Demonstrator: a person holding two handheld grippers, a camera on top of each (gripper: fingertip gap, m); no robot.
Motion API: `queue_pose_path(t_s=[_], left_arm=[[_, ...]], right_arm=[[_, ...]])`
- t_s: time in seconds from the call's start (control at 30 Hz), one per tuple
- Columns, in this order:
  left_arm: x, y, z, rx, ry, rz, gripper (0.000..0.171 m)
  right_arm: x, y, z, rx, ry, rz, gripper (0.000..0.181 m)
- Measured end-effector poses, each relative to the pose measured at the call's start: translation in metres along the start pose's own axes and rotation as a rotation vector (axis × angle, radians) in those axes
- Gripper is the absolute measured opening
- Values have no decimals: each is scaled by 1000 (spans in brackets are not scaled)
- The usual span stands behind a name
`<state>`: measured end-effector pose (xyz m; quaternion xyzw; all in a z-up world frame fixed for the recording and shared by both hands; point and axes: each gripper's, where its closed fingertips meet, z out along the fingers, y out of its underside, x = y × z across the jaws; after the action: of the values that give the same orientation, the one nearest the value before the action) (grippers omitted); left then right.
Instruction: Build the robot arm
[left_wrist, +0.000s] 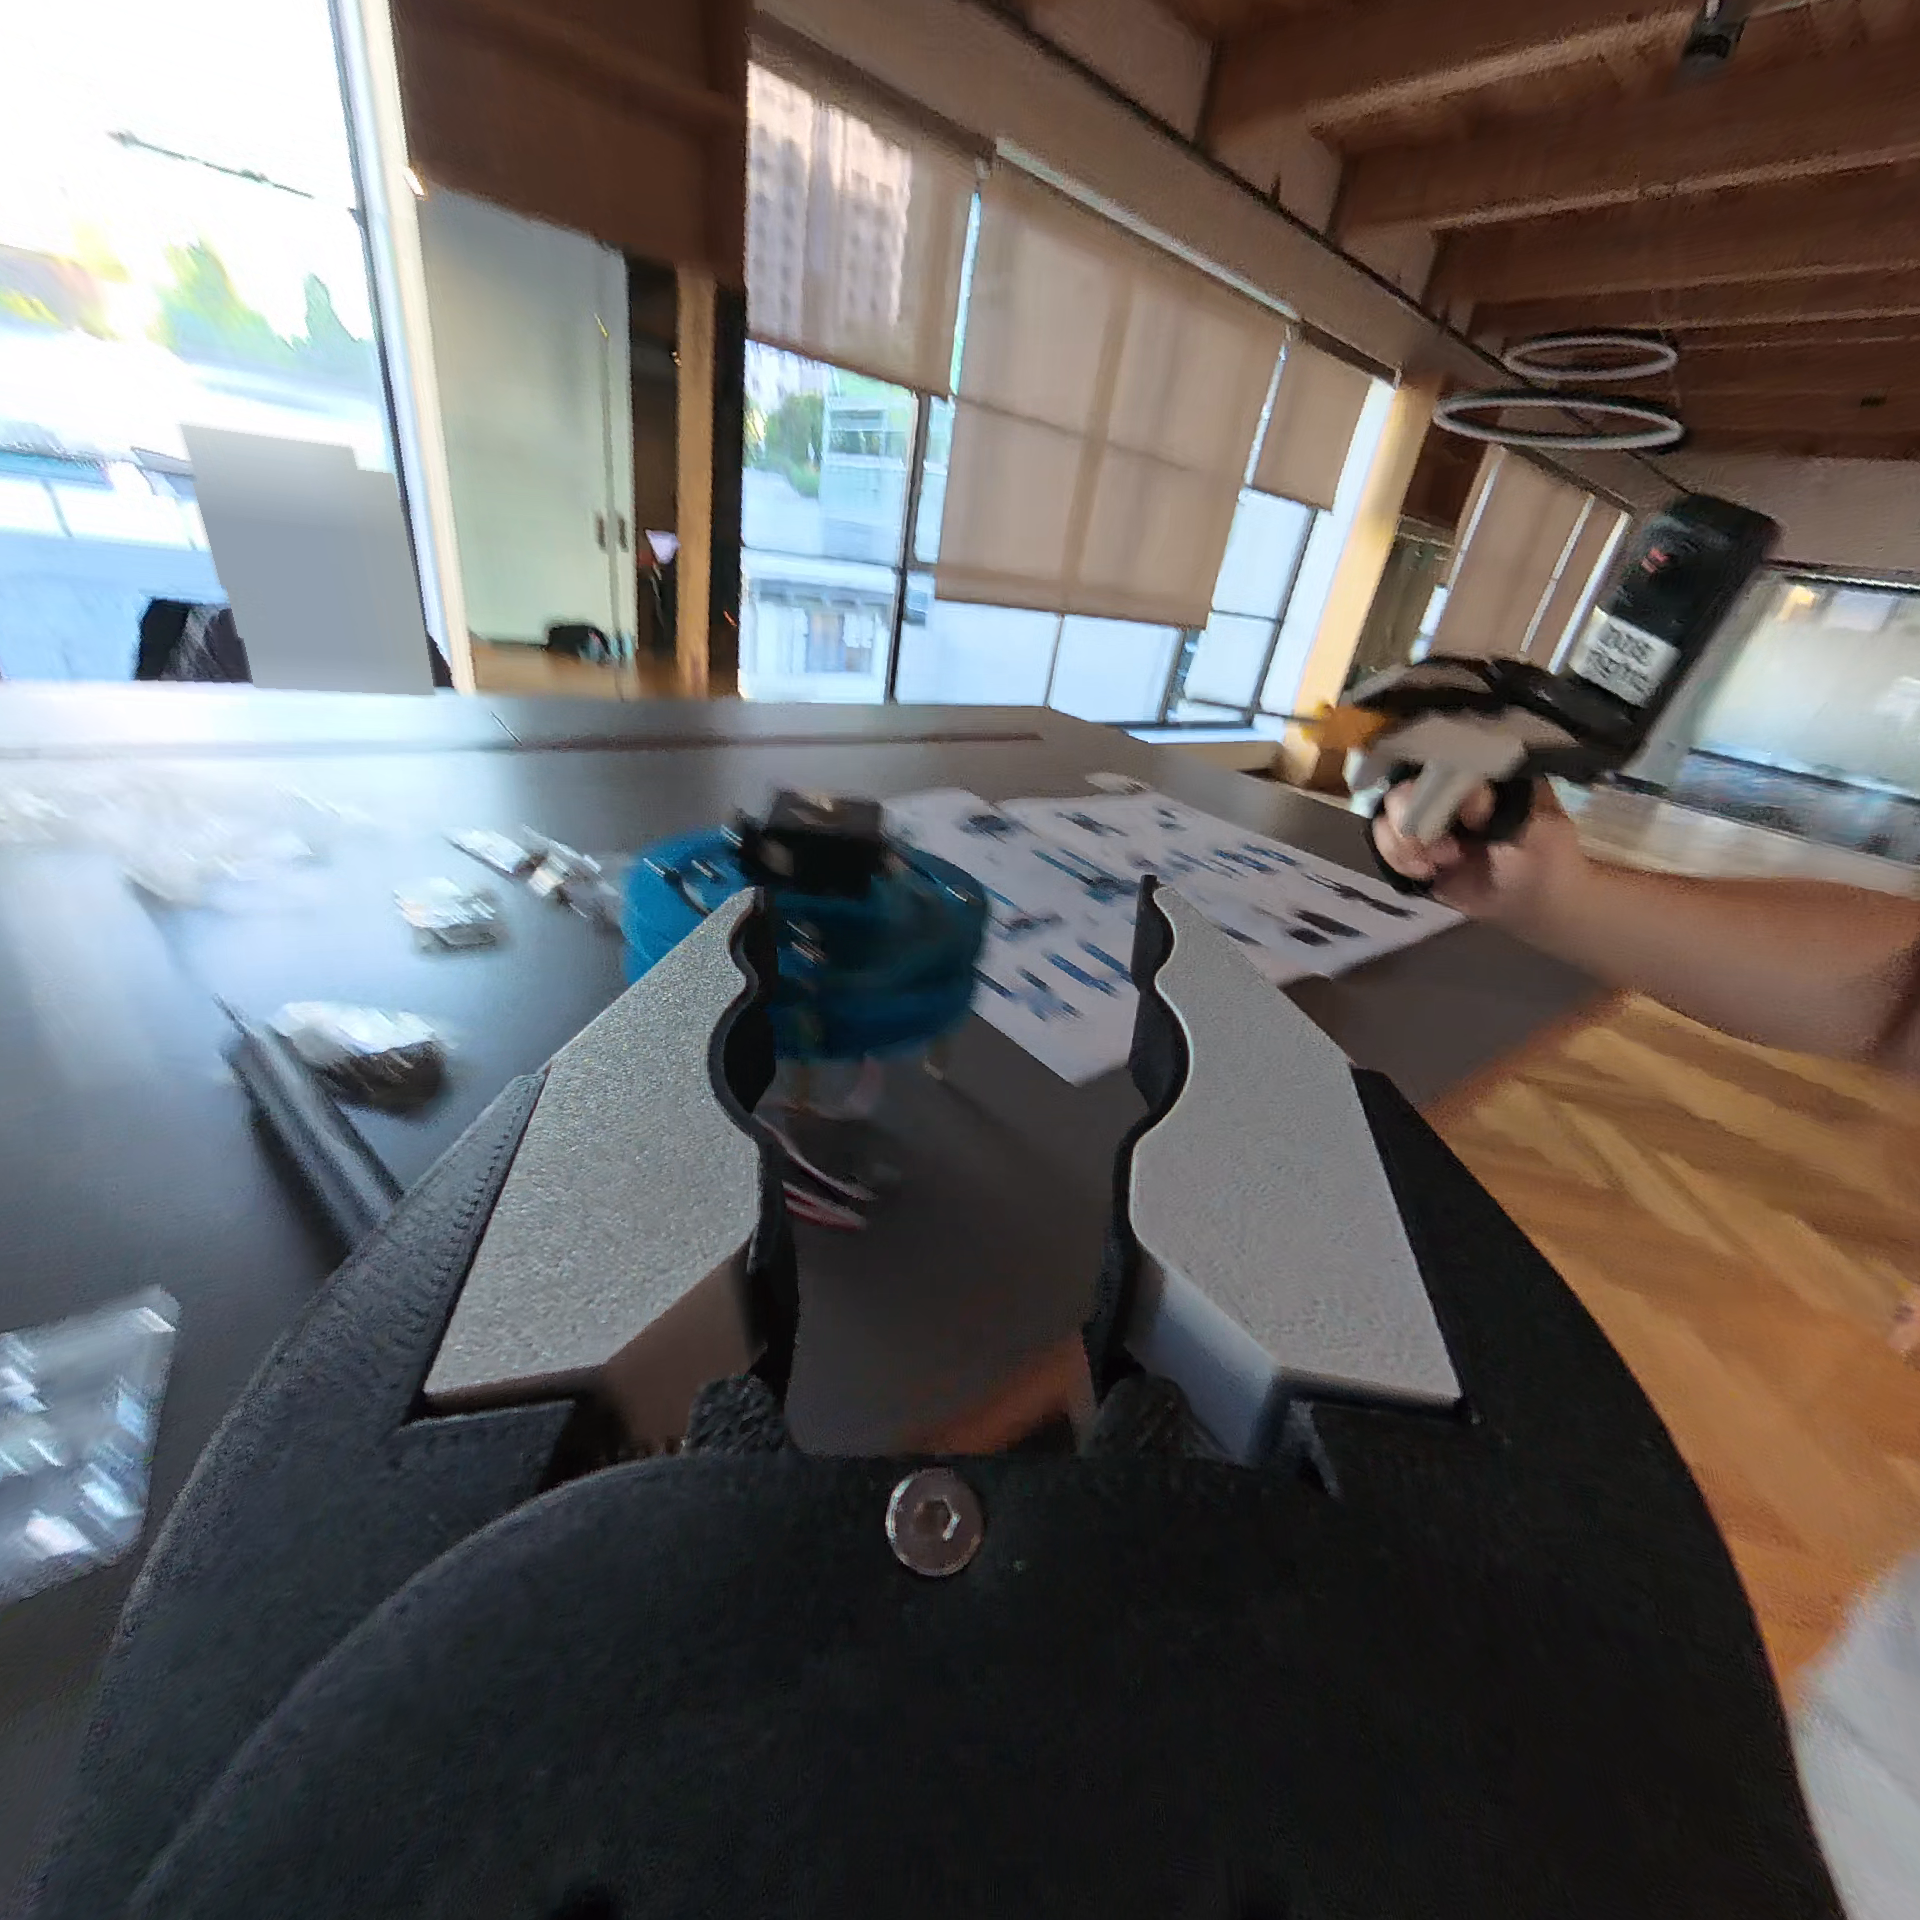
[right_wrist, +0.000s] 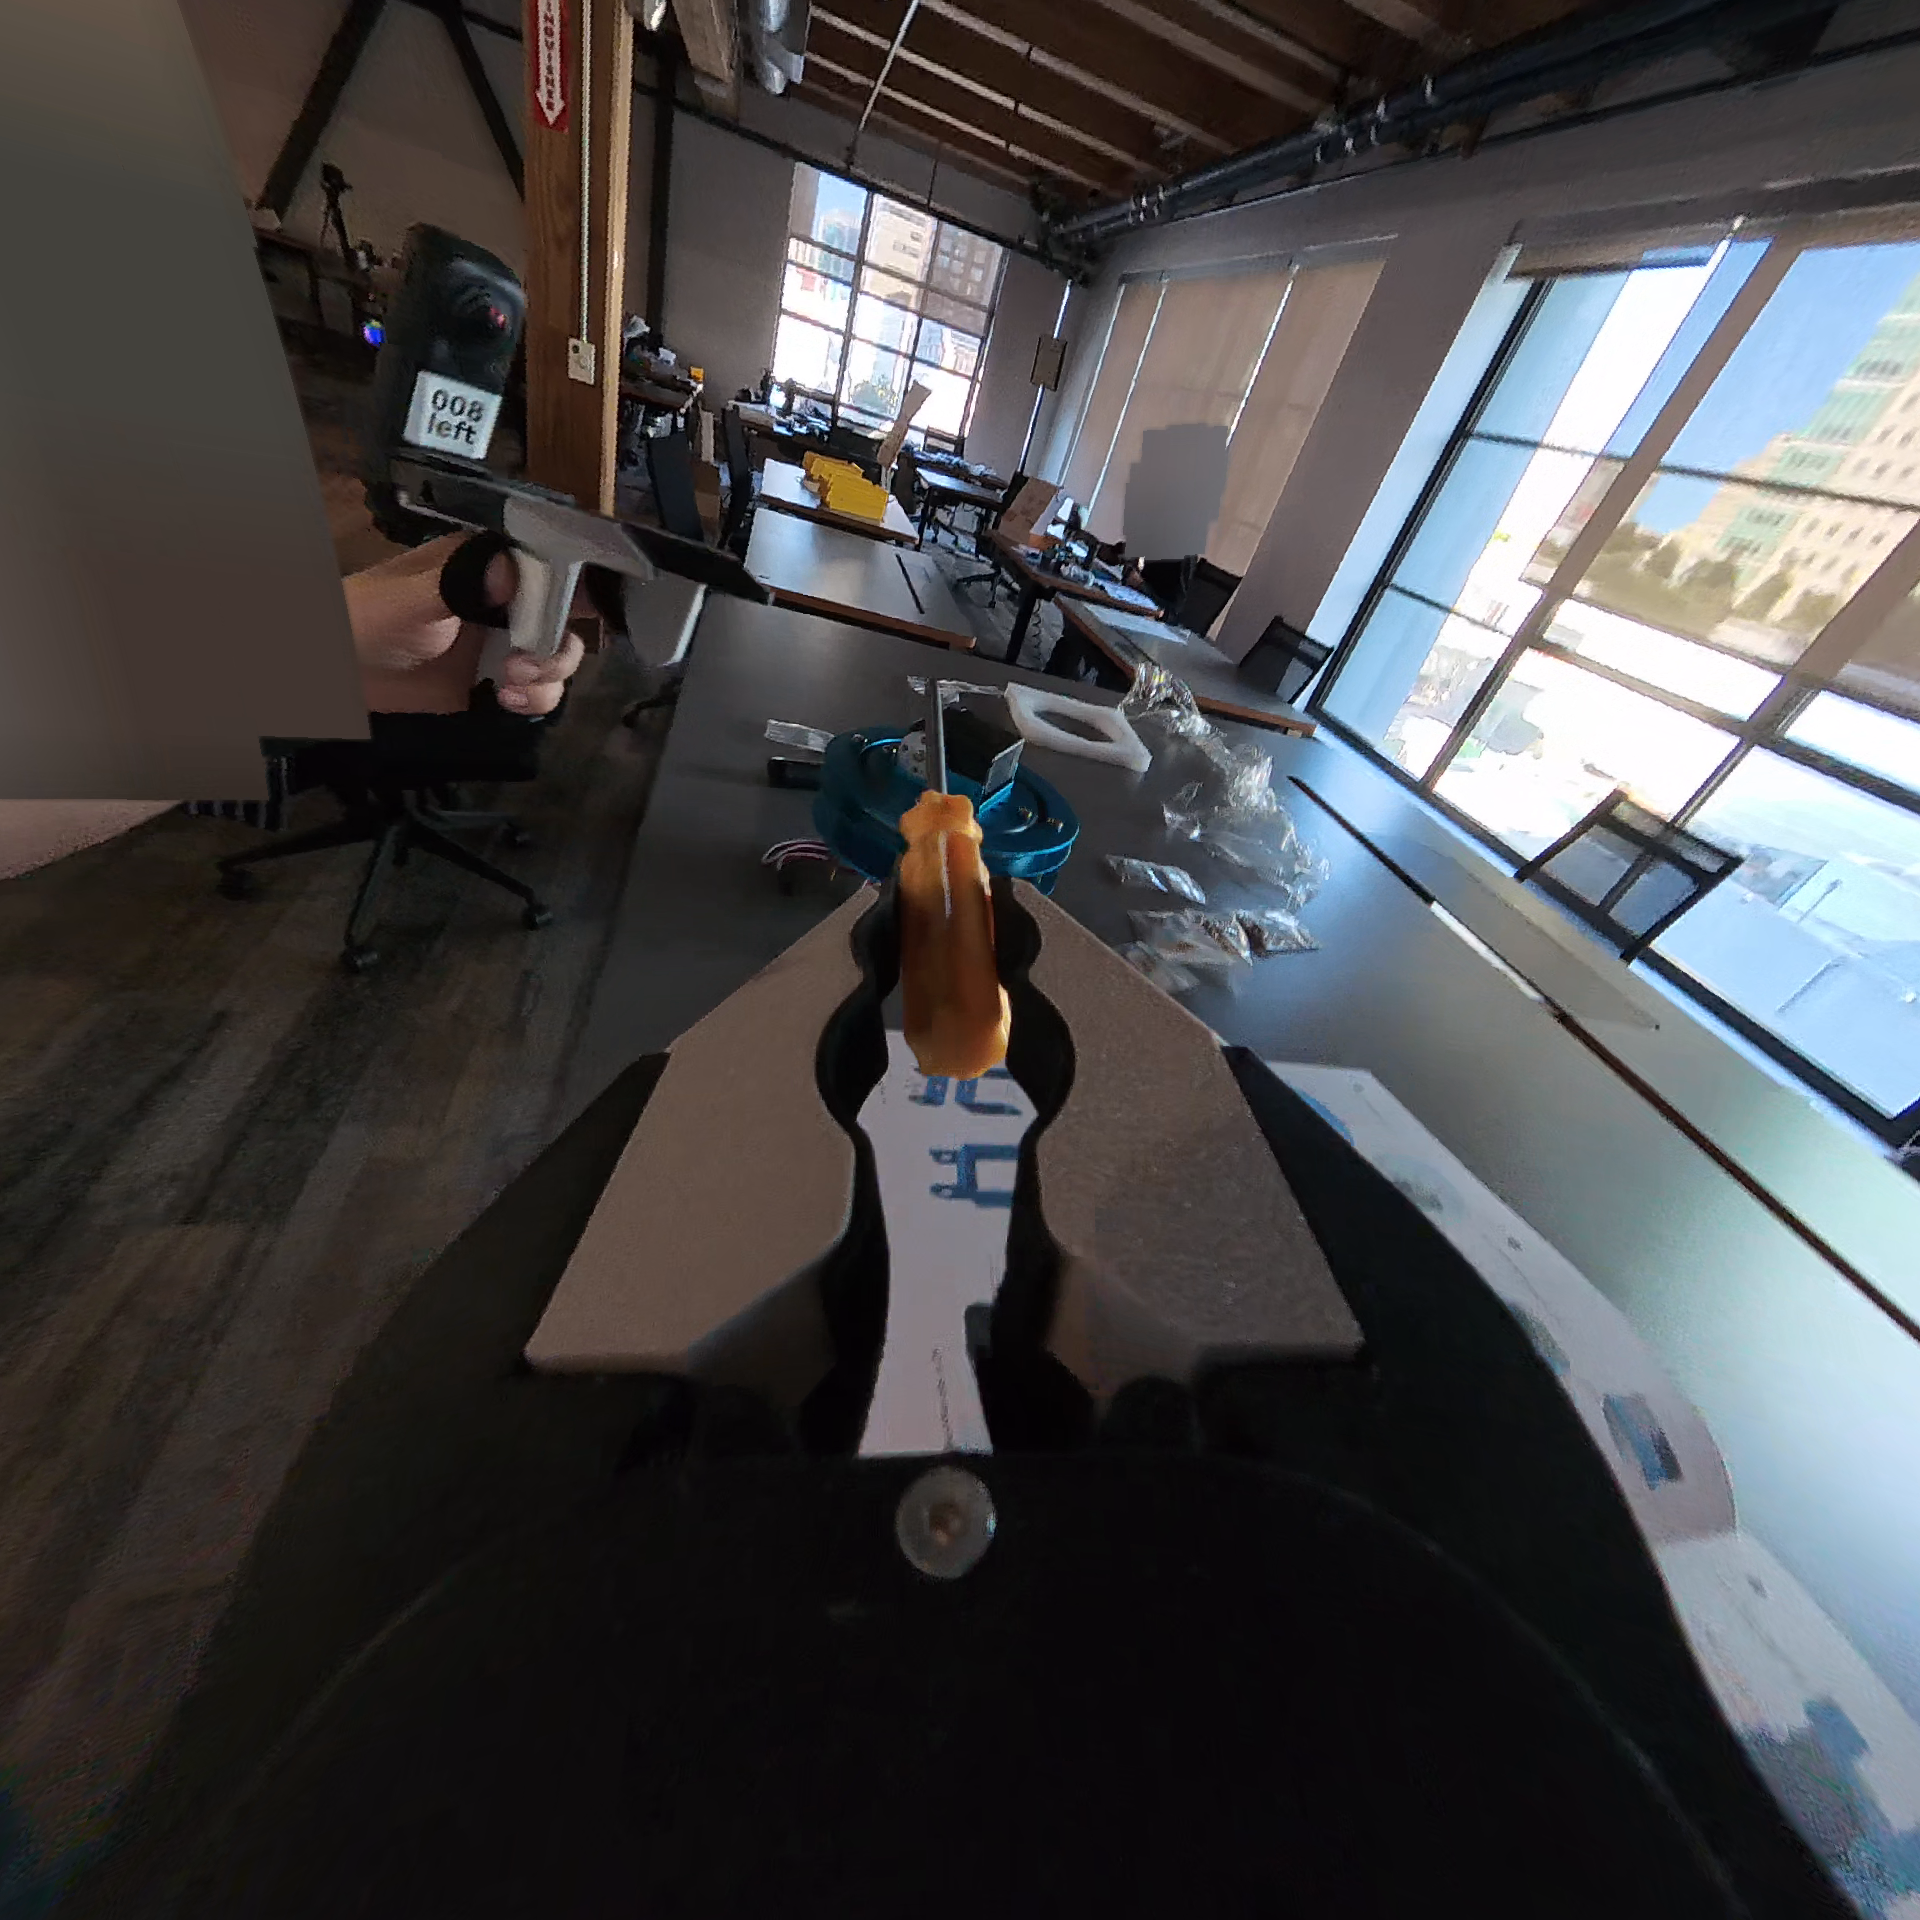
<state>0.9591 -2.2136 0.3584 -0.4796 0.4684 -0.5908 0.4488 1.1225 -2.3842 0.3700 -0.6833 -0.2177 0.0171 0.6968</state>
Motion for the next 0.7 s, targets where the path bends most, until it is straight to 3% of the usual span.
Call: queue_pose_path(t_s=[0.17,0.3,0.4,0.5,0.7], left_arm=[[-34,-5,29,-54,35,71,70],[-49,-17,58,-107,162,133,70],[-45,-24,76,-166,420,130,82],[-43,-27,85,-182,676,117,83],[-42,-43,112,-202,997,26,82]], right_arm=[[3,12,35,4,-15,-91,15],[7,20,51,-4,-9,-122,15],[8,24,60,11,3,-127,15],[9,29,68,10,23,-84,15],[9,27,68,23,19,-71,15]])
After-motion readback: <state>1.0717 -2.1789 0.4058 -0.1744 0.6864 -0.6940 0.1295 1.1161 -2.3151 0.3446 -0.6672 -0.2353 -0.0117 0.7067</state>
